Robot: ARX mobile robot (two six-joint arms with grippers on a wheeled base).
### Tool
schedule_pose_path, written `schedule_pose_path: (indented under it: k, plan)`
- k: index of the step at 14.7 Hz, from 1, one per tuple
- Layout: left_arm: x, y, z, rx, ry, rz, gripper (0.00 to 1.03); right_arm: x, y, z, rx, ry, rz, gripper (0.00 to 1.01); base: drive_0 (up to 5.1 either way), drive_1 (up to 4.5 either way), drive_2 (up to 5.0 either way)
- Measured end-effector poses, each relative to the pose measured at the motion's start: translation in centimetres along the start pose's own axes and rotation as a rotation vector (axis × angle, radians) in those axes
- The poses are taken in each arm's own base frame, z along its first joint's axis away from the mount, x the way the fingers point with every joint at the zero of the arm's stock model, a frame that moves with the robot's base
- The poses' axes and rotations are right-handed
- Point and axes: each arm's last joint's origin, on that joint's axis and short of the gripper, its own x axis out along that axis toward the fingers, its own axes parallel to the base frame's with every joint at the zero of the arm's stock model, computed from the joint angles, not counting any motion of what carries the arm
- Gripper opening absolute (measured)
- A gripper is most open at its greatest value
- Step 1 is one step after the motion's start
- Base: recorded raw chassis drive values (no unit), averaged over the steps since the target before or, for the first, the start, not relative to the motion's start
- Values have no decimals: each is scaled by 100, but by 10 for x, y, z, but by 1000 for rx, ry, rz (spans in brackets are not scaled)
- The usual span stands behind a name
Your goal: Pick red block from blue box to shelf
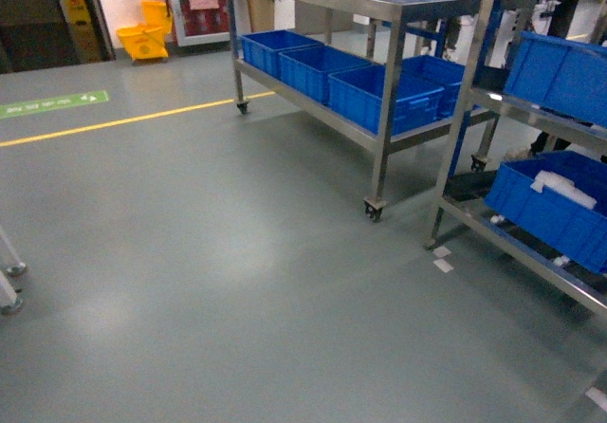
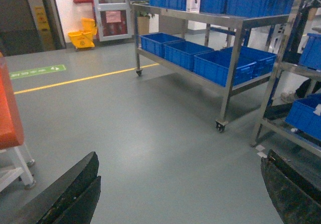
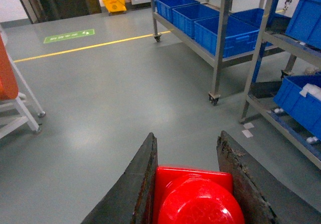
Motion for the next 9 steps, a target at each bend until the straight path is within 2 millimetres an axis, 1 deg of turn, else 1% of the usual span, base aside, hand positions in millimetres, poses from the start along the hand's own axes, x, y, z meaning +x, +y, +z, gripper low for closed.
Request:
schedule_pose_path:
  k: [4,9]
  plan:
    - [0,0,0,0,2,0,98,0,0,0,0,1,0,30,-150,2,-301]
    - [0,0,0,0,1,0,98,0,0,0,0,1,0,30,-169,-40,-299]
